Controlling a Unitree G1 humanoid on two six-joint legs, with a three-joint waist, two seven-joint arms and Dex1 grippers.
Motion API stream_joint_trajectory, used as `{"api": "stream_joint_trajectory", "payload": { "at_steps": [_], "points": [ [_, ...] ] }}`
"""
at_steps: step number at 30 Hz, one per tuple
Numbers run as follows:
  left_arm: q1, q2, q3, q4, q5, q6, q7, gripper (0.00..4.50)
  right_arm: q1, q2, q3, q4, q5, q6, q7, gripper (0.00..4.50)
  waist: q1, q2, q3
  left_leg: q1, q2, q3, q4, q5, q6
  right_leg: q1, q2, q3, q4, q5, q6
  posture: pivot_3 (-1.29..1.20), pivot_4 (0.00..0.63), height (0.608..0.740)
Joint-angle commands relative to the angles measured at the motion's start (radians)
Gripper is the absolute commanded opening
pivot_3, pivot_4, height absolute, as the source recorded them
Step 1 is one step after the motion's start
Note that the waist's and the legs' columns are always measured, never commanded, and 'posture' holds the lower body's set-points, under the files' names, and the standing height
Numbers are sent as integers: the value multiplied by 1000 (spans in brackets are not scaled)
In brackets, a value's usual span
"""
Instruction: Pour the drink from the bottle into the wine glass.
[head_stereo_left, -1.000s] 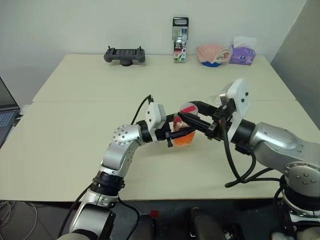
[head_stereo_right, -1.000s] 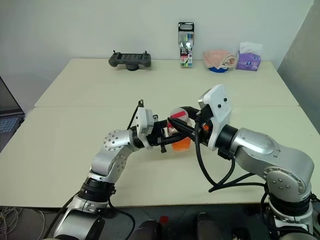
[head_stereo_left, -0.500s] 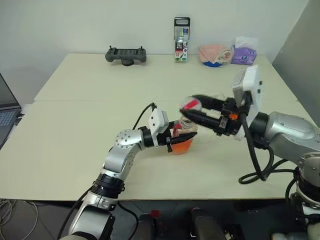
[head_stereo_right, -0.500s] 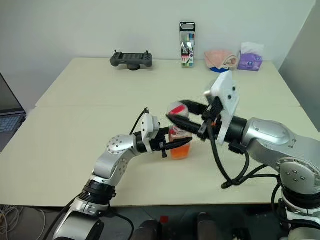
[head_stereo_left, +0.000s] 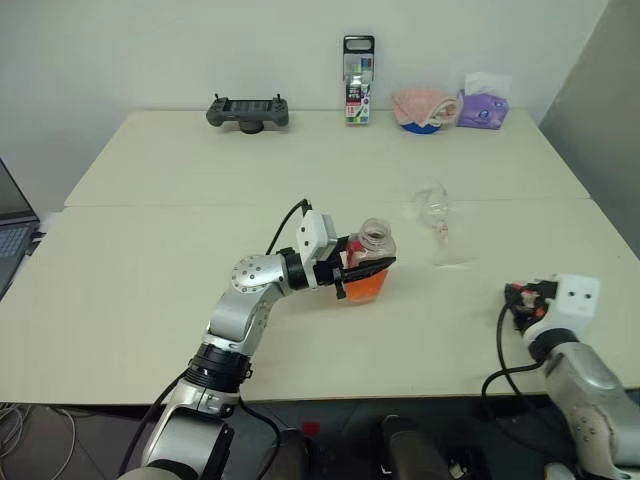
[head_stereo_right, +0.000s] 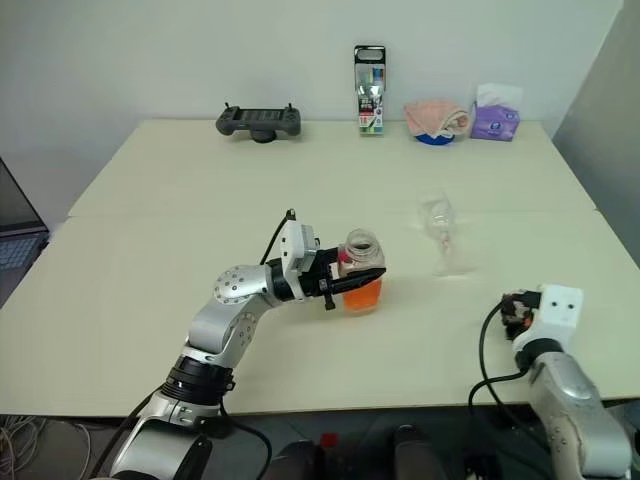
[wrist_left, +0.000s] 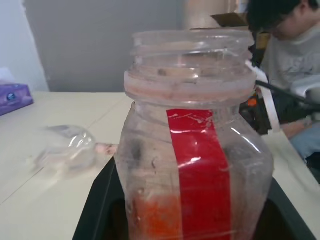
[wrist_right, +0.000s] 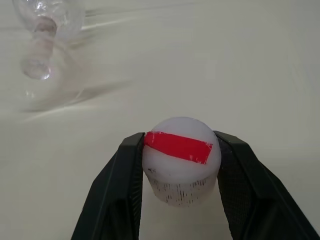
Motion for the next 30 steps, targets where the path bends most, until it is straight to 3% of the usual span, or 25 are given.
{"api": "stream_joint_trajectory", "payload": {
  "at_steps": [1,7,18,21,25,27,30],
  "points": [
    [-43,-1,9,-18,-7,-6,-1,1614,-32,5,14,7,-38,-36,25,2446,0,0,0,0,0,0,0,0,1,1,0,0,0,0,0,0,150,740],
    [-65,-1,32,31,4,-24,21,1614,-38,-23,-1,-22,-63,-5,49,4438,3,0,0,1,-1,4,0,1,1,0,1,5,-3,1,3,0,150,740],
    [-121,-5,88,156,25,-71,87,1614,-82,-76,-4,-85,-99,58,82,4500,3,0,0,-1,-1,12,1,1,1,-6,0,14,-1,2,6,0,150,740],
    [-166,16,141,213,42,-84,150,1614,-206,-157,24,-259,-55,150,135,4500,-2,0,0,-1,-2,14,1,1,1,-7,1,16,-1,4,8,0,150,740],
    [-210,64,237,305,75,-83,312,1612,-446,-210,121,-356,268,361,329,4500,-15,-3,0,0,0,13,1,1,2,-7,3,15,-1,6,10,0,150,740],
    [-207,91,302,350,75,-96,391,1611,-561,-237,251,-291,224,361,401,4500,-16,-4,-1,0,2,11,0,1,2,-7,4,13,-2,6,10,0,150,740],
    [-175,141,350,373,100,-140,451,1611,-732,-88,332,-121,209,345,370,4500,-24,-5,0,0,3,13,0,1,2,-9,6,15,-1,6,9,0,150,740]
  ]
}}
